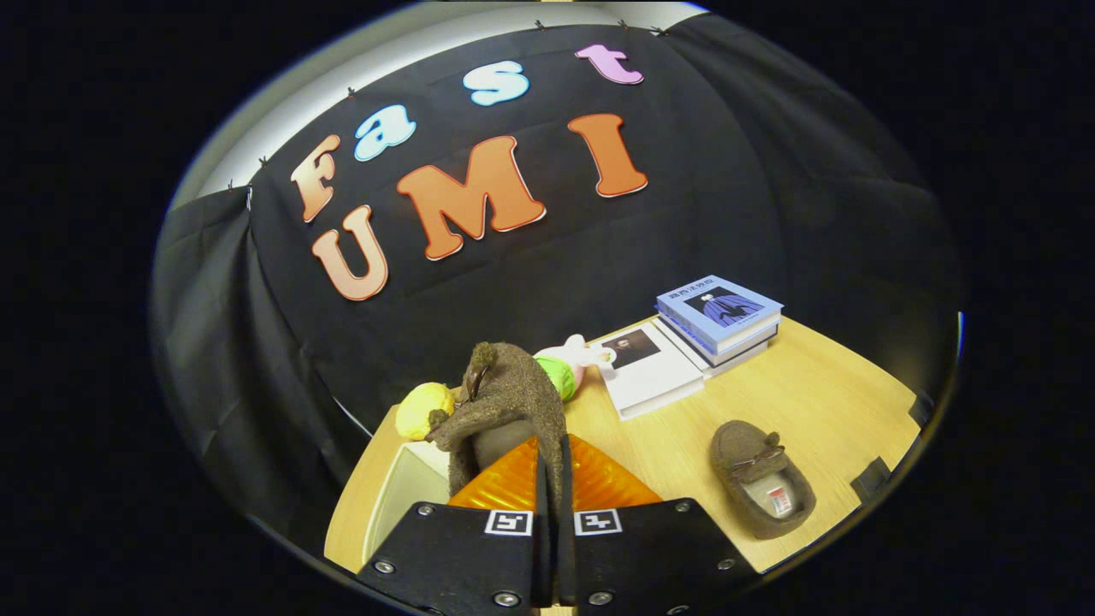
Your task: Open the storage box then place both shoes into the box .Put the left shoe in first, then the right shoe, with the right side of both shoes facing outward in a uniform manner.
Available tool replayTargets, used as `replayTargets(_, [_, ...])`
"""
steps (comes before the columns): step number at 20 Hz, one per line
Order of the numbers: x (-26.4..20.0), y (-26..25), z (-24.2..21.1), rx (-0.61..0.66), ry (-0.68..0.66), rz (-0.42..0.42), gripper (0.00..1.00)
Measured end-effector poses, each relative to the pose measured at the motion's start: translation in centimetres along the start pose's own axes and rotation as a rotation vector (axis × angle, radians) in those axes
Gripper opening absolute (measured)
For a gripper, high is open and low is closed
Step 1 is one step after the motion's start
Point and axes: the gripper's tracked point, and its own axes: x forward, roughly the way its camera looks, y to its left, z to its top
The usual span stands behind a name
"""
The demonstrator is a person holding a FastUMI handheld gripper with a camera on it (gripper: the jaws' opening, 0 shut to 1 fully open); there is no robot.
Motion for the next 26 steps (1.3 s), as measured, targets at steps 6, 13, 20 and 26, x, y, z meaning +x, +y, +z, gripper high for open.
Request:
replayTargets(6, [0.5,5.9,-2.4,-0.018,0.037,0.076,0.03])
replayTargets(13, [2.4,9.5,-7.7,-0.032,0.115,0.077,0.03])
replayTargets(20, [3.0,12.0,-11.4,-0.066,0.193,0.086,0.05])
replayTargets(26, [2.2,12.8,-10.1,-0.09,0.161,0.11,0.61])
